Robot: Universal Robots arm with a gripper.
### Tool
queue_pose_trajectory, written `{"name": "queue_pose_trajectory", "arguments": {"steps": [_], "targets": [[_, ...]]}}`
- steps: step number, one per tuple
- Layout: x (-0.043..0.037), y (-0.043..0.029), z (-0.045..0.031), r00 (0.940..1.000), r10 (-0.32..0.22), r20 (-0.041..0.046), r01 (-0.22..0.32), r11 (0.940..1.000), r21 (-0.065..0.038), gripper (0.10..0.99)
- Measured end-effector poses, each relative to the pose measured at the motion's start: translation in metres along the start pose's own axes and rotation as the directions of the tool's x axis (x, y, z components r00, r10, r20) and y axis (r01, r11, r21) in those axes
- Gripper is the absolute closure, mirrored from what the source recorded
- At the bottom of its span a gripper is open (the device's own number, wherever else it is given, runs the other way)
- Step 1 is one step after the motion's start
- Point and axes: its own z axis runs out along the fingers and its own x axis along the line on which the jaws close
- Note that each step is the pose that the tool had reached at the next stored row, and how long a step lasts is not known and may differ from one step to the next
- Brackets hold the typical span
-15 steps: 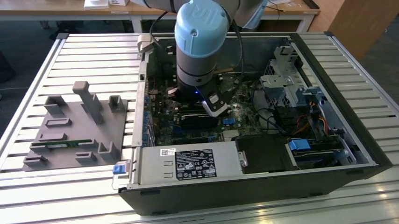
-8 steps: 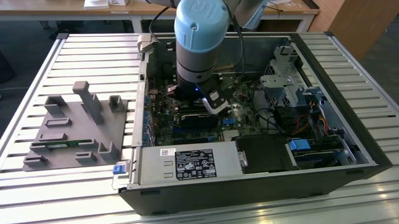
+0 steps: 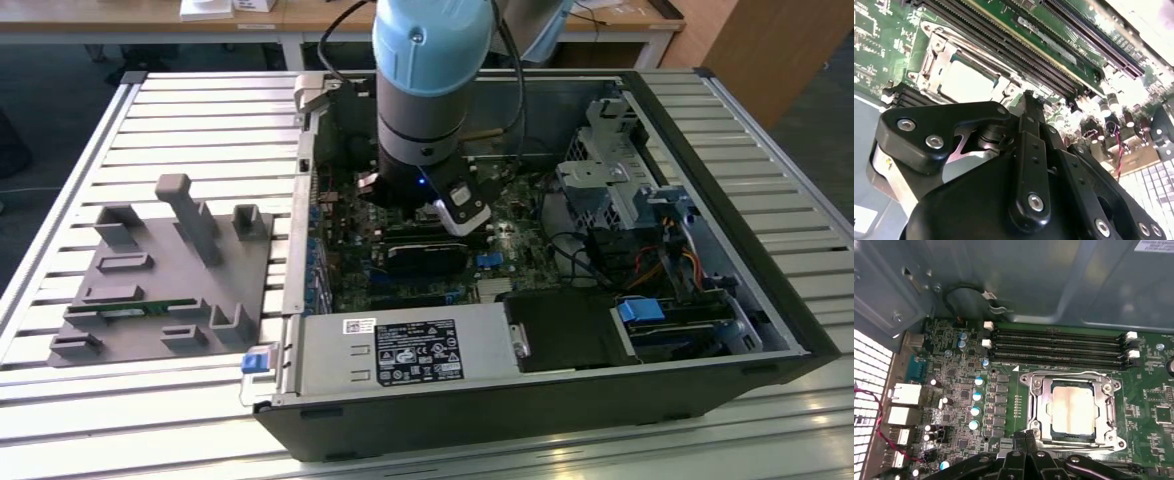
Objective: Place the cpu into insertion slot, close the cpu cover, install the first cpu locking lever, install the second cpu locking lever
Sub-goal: 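Install the second cpu locking lever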
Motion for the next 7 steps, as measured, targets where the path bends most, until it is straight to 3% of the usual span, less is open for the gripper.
{"name": "queue_pose_trajectory", "arguments": {"steps": [3,7], "targets": [[-0.0001,0.0024,-0.0071,1.0,0.0,0.0,0.0,1.0,0.0,0.98],[-0.0001,0.003,-0.0089,1.0,0.0,0.0002,0.0,1.0,-0.001,0.98]]}}
